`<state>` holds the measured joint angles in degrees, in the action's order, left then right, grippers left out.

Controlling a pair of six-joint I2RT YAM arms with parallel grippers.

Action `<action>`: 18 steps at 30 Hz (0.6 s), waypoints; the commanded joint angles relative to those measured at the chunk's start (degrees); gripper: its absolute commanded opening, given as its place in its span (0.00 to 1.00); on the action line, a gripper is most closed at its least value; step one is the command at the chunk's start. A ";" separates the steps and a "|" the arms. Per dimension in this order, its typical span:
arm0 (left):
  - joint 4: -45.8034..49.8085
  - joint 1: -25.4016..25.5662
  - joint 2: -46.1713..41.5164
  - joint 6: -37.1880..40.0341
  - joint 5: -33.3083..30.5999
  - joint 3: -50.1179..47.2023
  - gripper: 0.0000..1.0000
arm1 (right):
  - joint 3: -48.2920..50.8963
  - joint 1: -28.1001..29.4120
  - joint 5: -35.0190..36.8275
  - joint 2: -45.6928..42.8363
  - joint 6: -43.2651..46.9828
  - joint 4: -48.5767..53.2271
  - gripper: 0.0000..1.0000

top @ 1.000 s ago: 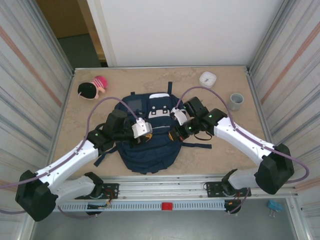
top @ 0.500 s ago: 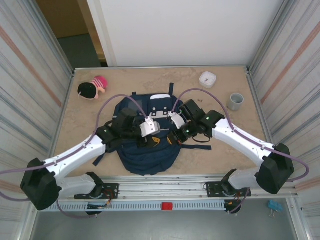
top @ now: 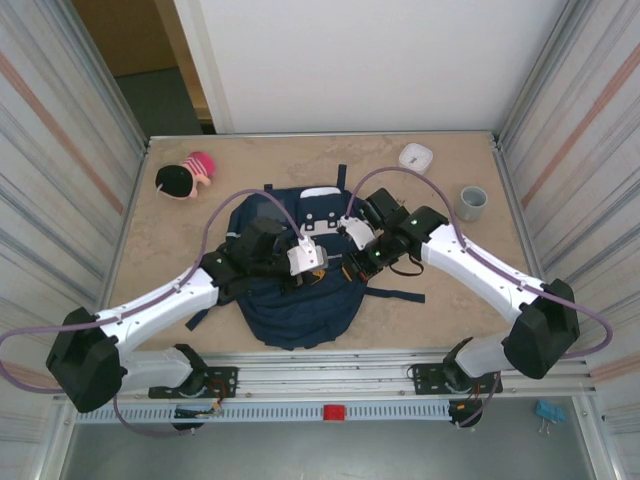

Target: Pack the student bag

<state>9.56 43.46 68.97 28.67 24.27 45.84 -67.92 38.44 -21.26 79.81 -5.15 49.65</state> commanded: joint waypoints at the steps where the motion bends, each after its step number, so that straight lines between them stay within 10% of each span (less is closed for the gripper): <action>1: 6.78 -2.12 -2.89 1.96 -4.21 -1.84 0.00 | -2.74 -4.55 6.19 -0.11 2.32 8.23 0.00; 18: 4.05 -2.59 -4.54 1.02 1.44 -3.52 0.02 | -3.06 -6.81 3.56 2.49 -0.58 3.26 0.03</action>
<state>9.28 41.95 65.60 30.13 25.56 44.01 -70.96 35.09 -23.90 83.81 -3.99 50.17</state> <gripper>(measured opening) 0.083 0.068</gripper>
